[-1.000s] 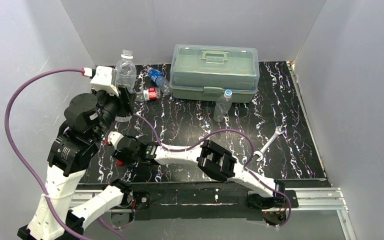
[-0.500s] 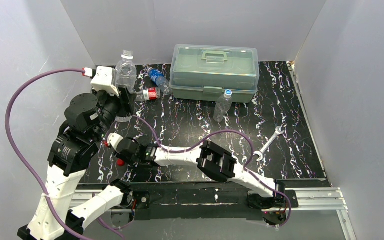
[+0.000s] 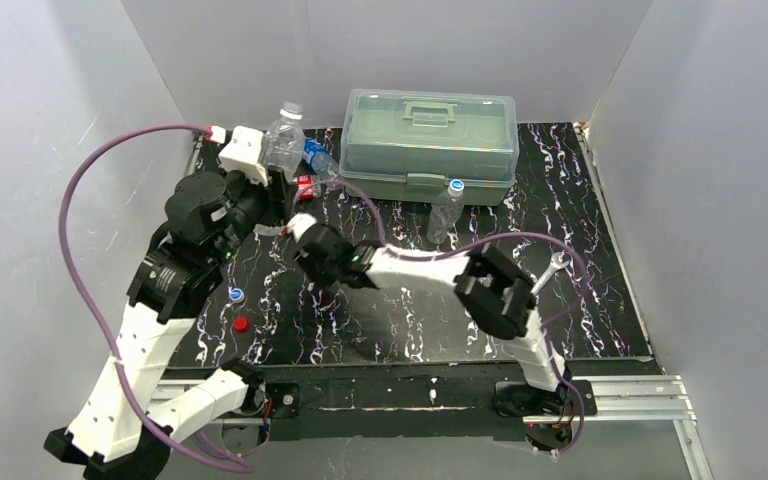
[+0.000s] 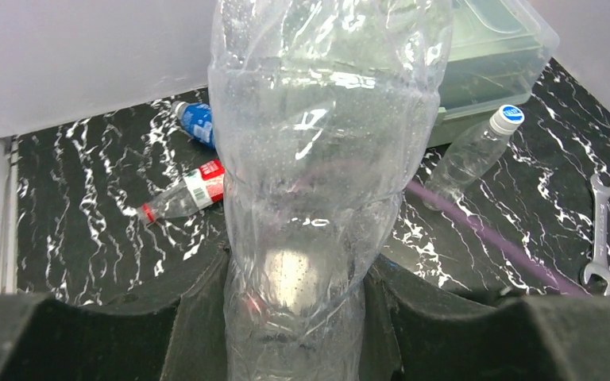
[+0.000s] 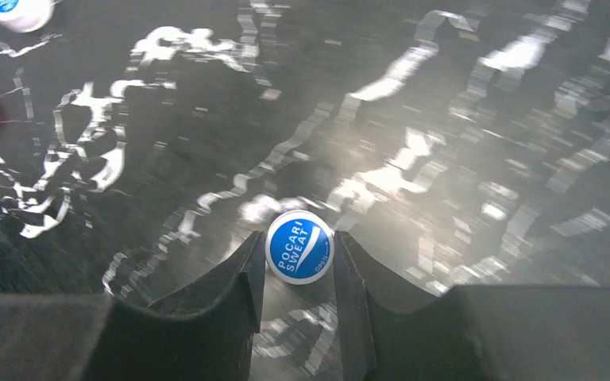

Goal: Screw on the bottle caps
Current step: Screw the bottle cap onto the plastic bottle.

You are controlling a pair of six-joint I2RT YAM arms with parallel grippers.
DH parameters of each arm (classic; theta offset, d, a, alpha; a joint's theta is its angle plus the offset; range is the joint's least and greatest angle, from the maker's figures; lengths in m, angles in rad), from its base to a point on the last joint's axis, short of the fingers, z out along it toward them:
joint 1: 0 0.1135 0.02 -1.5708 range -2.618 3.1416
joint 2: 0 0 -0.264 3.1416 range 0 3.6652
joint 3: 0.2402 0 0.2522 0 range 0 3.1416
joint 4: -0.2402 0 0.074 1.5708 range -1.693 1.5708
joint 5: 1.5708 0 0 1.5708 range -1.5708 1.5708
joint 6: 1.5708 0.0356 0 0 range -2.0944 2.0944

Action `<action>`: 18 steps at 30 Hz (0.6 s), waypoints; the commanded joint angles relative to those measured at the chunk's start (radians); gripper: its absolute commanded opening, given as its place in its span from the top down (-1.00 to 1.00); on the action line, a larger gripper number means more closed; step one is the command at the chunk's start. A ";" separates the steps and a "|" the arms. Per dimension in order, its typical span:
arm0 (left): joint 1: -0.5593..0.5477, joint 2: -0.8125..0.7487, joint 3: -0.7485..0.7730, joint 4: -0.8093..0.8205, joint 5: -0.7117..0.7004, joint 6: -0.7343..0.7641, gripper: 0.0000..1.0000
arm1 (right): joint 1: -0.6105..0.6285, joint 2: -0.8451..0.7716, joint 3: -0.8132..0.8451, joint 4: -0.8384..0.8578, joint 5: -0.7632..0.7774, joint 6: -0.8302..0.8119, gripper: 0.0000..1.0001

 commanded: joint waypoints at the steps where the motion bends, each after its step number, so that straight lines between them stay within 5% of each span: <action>1: 0.022 0.040 -0.026 0.091 0.106 0.068 0.43 | -0.087 -0.234 -0.105 -0.036 -0.037 0.091 0.61; 7: 0.158 0.044 -0.156 0.251 0.417 0.008 0.47 | -0.223 -0.527 -0.204 -0.168 -0.057 0.135 0.59; 18: 0.176 -0.017 -0.455 0.455 0.821 0.032 0.50 | -0.498 -0.811 -0.128 -0.430 -0.323 0.125 0.54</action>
